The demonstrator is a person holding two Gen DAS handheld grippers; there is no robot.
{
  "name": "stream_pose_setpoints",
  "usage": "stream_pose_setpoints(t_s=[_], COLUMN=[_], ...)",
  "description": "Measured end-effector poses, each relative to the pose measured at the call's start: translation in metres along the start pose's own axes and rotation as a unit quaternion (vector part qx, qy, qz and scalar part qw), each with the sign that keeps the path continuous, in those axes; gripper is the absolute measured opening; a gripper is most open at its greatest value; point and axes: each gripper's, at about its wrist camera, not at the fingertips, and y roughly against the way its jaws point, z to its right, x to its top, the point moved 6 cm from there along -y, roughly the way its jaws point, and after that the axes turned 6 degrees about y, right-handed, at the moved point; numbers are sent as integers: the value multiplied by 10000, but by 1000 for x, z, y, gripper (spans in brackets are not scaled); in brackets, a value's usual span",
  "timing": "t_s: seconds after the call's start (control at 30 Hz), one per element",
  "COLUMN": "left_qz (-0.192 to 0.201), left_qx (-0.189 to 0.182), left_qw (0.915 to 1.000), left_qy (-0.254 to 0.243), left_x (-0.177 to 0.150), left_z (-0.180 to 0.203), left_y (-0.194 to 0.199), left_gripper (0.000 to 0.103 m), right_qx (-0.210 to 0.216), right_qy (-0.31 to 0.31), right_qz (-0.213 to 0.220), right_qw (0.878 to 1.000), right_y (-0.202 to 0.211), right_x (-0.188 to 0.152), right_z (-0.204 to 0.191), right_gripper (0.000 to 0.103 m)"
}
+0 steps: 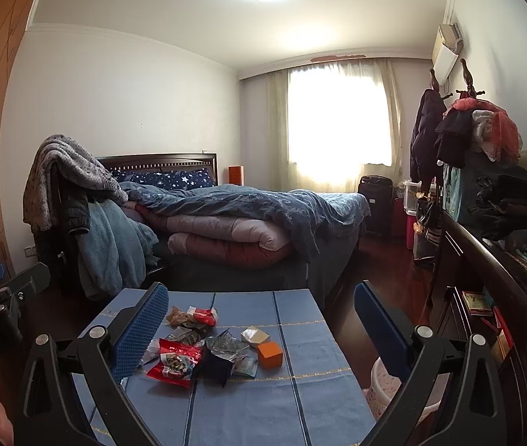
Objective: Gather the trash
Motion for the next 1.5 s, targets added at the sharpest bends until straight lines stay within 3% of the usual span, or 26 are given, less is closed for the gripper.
stream_pose_setpoints(t_s=[0.67,1.2,1.37,1.5], left_qz=[-94,-319,-621,-1238], left_qx=[18,68,315,583], left_qw=[10000,9995,9976,9906], left_qy=[-9,-26,11,31], left_x=[-4,-16,-37,-74], left_z=[1,-7,-29,-55], left_y=[-2,-20,-38,-64], left_gripper=[100,100,100,100], right_qx=[47,155,208,279], right_qy=[-61,-39,21,121], right_qz=[-95,-453,-742,-1080], right_qw=[9999,9988,9970,9937], right_y=[-4,-25,-37,-48], right_x=[-8,-24,-39,-61], right_z=[1,-2,-6,-13], right_gripper=[99,99,99,99])
